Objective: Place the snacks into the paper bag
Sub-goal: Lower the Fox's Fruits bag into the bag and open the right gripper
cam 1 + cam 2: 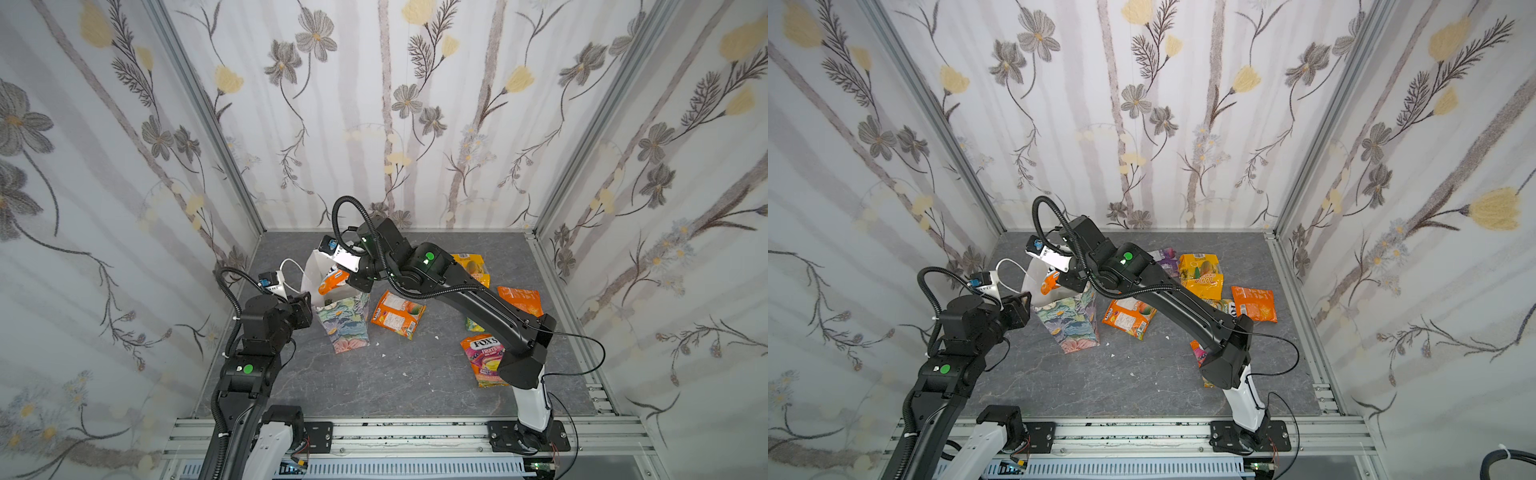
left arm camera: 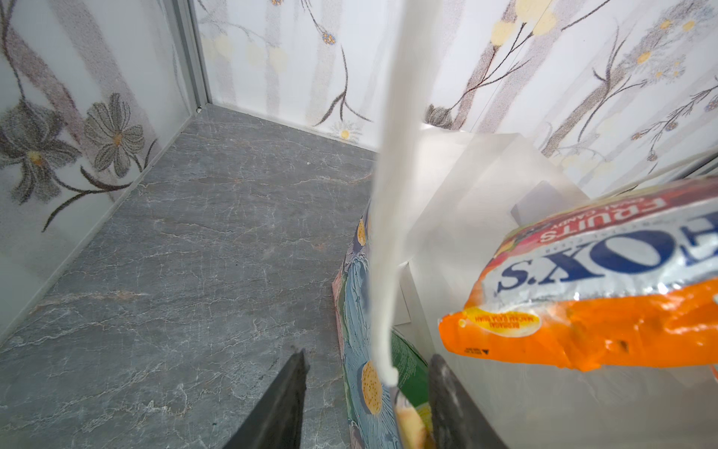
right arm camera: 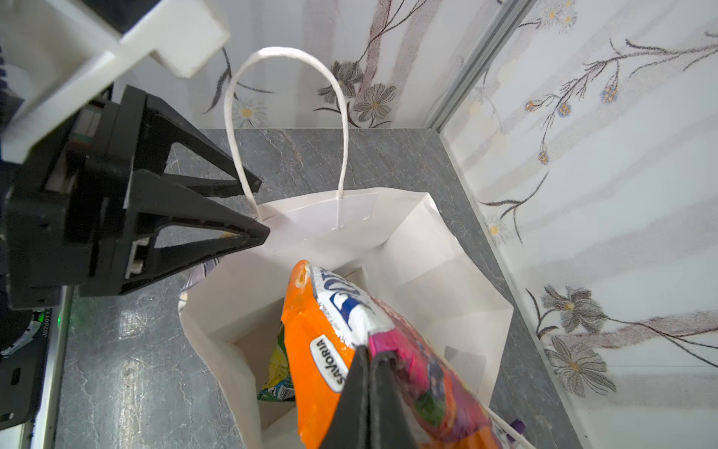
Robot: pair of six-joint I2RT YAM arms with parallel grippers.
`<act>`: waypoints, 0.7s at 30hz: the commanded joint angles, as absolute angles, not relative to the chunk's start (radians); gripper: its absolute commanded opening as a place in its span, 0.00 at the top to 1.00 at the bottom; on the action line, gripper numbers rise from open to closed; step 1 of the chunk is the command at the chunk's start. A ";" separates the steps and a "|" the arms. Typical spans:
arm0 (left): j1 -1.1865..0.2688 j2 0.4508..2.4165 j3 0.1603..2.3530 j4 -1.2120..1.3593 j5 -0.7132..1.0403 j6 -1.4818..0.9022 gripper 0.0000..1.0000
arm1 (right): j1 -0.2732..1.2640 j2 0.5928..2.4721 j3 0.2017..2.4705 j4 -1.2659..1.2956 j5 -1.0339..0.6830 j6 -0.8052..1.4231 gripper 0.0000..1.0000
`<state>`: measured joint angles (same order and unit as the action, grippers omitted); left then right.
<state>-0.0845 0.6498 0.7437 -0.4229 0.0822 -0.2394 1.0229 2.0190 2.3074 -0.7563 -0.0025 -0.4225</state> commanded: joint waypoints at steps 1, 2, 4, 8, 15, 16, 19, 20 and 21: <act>-0.085 0.652 0.740 -0.414 0.083 -0.238 0.50 | 1.040 2.033 2.317 -0.752 0.134 -0.503 1.00; -0.085 0.652 0.740 -0.414 0.082 -0.238 0.50 | 1.044 2.040 2.317 -0.750 0.150 -0.513 1.00; -0.084 0.652 0.741 -0.414 0.084 -0.238 0.50 | 1.056 2.052 2.317 -0.750 0.170 -0.527 1.00; -0.085 0.652 0.741 -0.414 0.083 -0.236 0.50 | 1.094 2.072 2.316 -0.773 0.185 -0.552 1.00; -0.084 0.652 0.741 -0.414 0.084 -0.236 0.50 | 1.125 2.077 2.317 -0.770 0.156 -0.548 1.00; -0.084 0.650 0.741 -0.414 0.085 -0.237 0.50 | 1.126 2.079 2.318 -0.770 0.150 -0.548 1.00; -0.085 0.649 0.741 -0.414 0.084 -0.236 0.50 | 1.131 2.086 2.317 -0.772 0.141 -0.544 1.00; -0.085 0.649 0.740 -0.414 0.083 -0.237 0.50 | 1.133 2.089 2.318 -0.772 0.139 -0.542 1.00; -0.085 0.647 0.740 -0.414 0.083 -0.236 0.50 | 1.135 2.090 2.318 -0.773 0.138 -0.540 1.00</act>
<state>-0.0845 0.6495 0.7437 -0.4225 0.0826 -0.2390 1.1290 2.0827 2.3112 -0.8021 0.1543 -0.5323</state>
